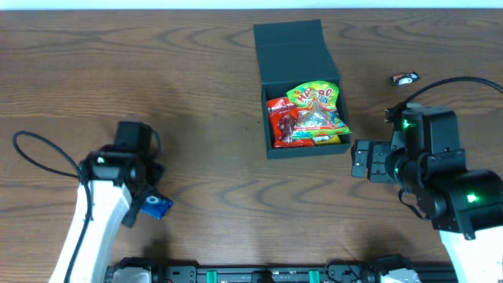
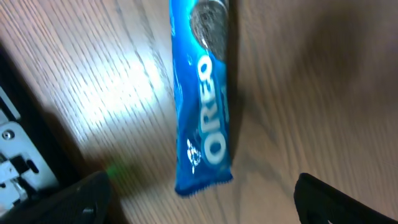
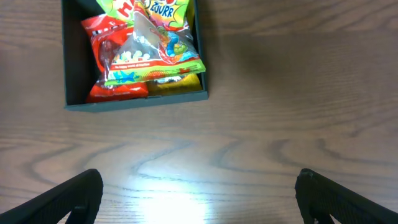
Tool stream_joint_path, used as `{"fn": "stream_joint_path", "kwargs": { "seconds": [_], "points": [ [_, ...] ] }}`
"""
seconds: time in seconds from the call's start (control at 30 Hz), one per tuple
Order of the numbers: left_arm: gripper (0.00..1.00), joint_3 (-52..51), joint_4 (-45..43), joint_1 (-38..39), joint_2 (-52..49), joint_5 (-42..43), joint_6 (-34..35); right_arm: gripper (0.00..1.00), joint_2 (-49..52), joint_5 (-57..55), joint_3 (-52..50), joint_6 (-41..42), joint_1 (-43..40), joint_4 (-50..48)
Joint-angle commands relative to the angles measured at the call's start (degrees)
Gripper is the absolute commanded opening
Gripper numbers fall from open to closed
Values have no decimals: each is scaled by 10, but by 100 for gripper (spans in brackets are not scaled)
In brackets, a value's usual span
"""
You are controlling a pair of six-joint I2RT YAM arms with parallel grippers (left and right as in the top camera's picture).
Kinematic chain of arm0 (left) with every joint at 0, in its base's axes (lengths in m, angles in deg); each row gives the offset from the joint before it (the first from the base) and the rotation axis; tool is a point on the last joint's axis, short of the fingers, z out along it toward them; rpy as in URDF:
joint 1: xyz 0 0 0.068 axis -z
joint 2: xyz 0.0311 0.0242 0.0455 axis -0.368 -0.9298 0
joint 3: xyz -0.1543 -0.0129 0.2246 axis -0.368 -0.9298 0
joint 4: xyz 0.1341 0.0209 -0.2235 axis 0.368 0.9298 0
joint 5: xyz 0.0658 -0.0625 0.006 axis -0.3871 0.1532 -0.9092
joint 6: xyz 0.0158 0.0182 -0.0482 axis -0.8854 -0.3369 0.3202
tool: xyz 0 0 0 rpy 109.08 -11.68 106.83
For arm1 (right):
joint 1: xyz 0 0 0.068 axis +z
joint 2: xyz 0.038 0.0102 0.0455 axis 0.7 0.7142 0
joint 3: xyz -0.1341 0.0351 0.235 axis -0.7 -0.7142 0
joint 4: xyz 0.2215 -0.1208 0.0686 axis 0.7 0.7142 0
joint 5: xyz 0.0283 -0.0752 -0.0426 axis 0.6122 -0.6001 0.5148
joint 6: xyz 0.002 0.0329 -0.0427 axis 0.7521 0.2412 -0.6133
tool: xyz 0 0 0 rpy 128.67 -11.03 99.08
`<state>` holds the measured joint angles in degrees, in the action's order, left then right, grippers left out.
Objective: Pack container
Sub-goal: 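Lower the left gripper onto the blue Oreo pack and grasp it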
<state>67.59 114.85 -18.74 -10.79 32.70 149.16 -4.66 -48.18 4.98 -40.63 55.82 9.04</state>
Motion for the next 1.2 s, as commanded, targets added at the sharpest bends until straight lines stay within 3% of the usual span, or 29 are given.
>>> {"fn": "stream_joint_path", "kwargs": {
  "seconds": [0.0,0.23,0.47,1.17],
  "points": [
    [95,-2,-12,-32,-37,22,-64,99,0,-2,1,7,5,0],
    [95,-31,-73,-48,-100,24,-103,99,0,-2,1,7,5,0],
    [95,-91,-136,-48,-103,24,-104,99,0,-2,1,7,5,0],
    [100,-140,-203,-48,-103,-22,-102,99,0,-2,1,7,5,1]
  ]
}}
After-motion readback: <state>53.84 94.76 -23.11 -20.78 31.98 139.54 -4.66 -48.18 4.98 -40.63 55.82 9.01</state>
